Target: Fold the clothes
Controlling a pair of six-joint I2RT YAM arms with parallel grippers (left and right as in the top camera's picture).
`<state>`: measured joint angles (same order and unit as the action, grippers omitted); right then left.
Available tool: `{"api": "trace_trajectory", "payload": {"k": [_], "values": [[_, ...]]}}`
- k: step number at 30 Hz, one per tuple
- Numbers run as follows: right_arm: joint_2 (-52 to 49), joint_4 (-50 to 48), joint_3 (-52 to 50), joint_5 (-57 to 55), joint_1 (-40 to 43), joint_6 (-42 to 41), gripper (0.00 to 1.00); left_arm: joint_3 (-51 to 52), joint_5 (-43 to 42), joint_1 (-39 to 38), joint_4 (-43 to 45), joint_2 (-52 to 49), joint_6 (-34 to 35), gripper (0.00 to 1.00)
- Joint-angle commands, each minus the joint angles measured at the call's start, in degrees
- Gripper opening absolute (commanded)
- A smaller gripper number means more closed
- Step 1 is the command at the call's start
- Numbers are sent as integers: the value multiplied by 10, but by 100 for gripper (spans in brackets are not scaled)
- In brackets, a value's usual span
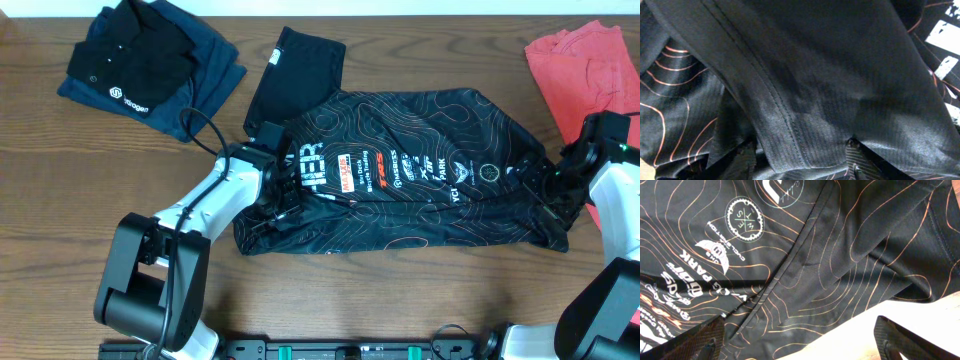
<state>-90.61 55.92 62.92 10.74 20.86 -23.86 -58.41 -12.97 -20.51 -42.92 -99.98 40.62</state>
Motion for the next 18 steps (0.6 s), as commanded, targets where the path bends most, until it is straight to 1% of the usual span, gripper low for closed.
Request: {"api": "trace_trajectory", "payload": {"k": [1,5,7,13,17,18], "values": [[-4,2,-1,5,-7,-1,93,4,-1,-1,4,-3,-3,57],[-4,2,-1,5,-7,-1,93,4,-1,-1,5,-3,-3,57],[-4,2,-1,5,-7,-1,93,4,-1,-1,6,-4,-3,56],[-4,3,-1,5,-7,-1,93,5,-1,-1,15,-9,-3,37],[-4,3,-1,5,-7,-1,93,6,-1,-1,15,-11,-3,31],[-4,3,-1,5,-7,-1,93,5,-1,-1,15,-11,-3,25]]}}
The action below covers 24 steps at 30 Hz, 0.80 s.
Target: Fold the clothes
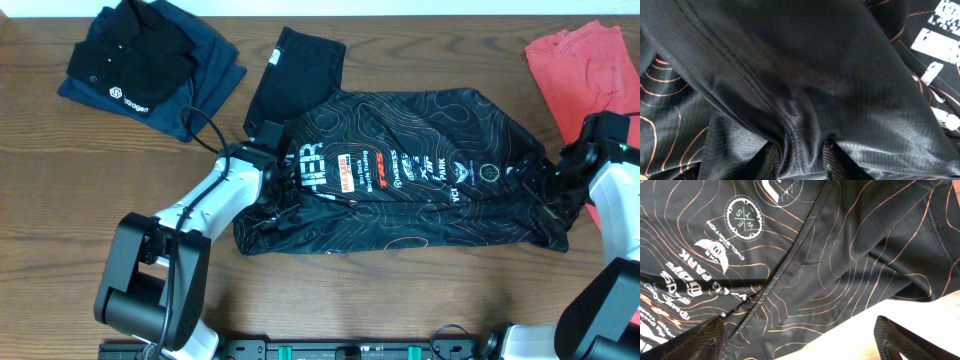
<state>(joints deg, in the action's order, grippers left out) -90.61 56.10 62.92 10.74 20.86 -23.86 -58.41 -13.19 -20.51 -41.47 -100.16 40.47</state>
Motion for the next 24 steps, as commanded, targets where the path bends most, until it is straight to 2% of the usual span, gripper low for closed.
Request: {"api": "trace_trajectory", "payload": {"k": [1,3,6,24], "values": [[-4,1,-1,5,-7,-1,93,5,1,-1,0,-9,-2,22],[-4,1,-1,5,-7,-1,93,5,1,-1,1,-9,-2,13],[-4,1,-1,5,-7,-1,93,5,1,-1,1,-9,-2,6],[-4,-4,-1,5,-7,-1,94,-33,-29,-1,21,25,-1,6]]}}
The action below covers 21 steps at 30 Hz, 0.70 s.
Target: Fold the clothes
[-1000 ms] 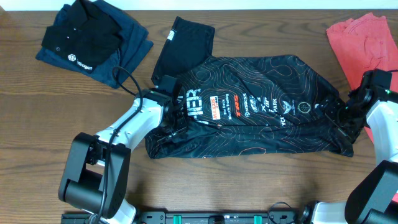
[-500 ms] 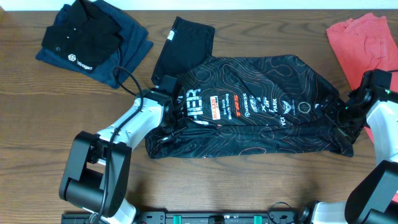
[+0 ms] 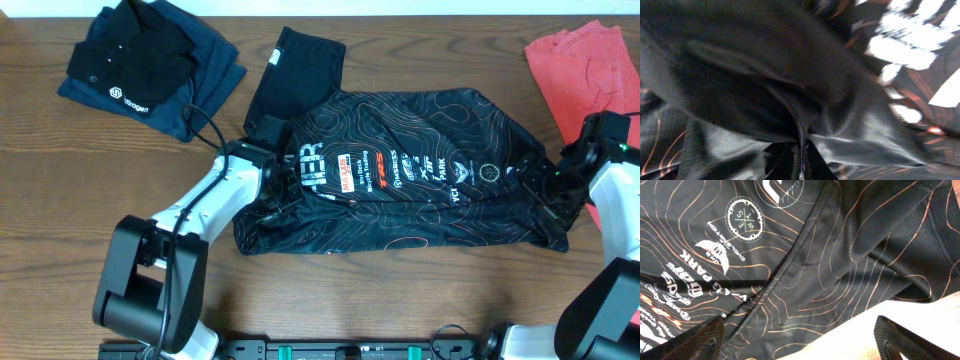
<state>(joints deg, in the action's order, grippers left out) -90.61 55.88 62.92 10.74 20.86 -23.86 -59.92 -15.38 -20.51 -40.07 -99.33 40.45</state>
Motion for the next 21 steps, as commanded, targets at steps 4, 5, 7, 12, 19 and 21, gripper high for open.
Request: {"api": "trace_trajectory", "payload": {"k": [4,5,7,12,19,21], "values": [[-4,-4,-1,5,-7,-1,94,-18,-6,-1,36,16,-1,6],[-4,-4,-1,5,-7,-1,93,-18,-6,-1,47,16,-1,6],[-4,-4,-1,5,-7,-1,94,-18,-6,-1,67,16,-1,6],[-4,-4,-1,5,-7,-1,94,-18,-5,-1,125,16,-1,6],[-4,-4,-1,5,-7,-1,94,-18,-5,-1,182,16,-1,6],[-4,-4,-1,5,-7,-1,94,-17,-5,-1,194,16,-1,6]]}}
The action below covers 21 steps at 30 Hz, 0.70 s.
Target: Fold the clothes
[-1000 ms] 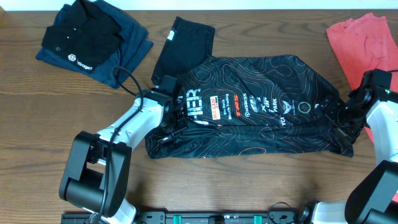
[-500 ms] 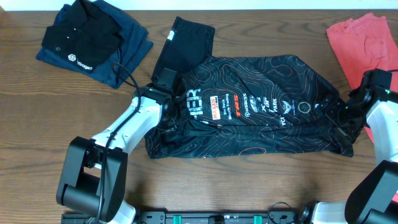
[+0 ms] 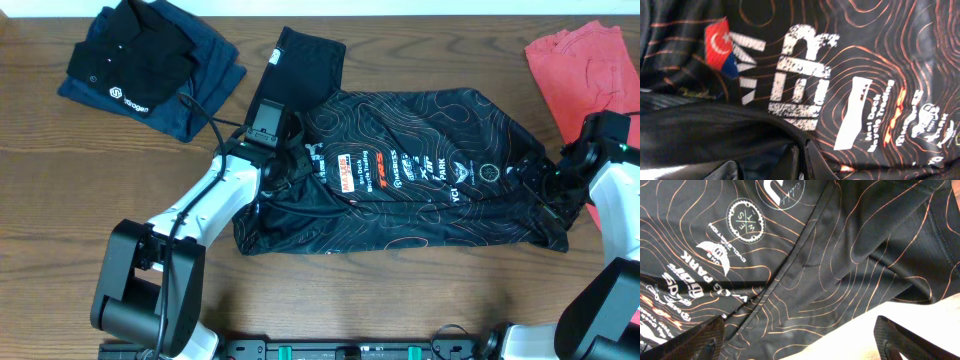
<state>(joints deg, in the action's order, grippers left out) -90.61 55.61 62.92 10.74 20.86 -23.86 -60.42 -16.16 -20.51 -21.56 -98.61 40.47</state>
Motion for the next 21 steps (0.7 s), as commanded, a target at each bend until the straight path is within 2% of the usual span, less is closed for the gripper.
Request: {"api": "trace_trajectory", "payload": {"k": [1,15,21], "values": [[-4,-1,-1,5,-7,-1,94,-12,3,-1,16,7,-1,6],[-4,-1,-1,5,-7,-1,94,-9,5,-33,129,-25,3,6],[-4,4,-1,4,-7,-1,94,-9,57,-49,147,-41,7,7]]}}
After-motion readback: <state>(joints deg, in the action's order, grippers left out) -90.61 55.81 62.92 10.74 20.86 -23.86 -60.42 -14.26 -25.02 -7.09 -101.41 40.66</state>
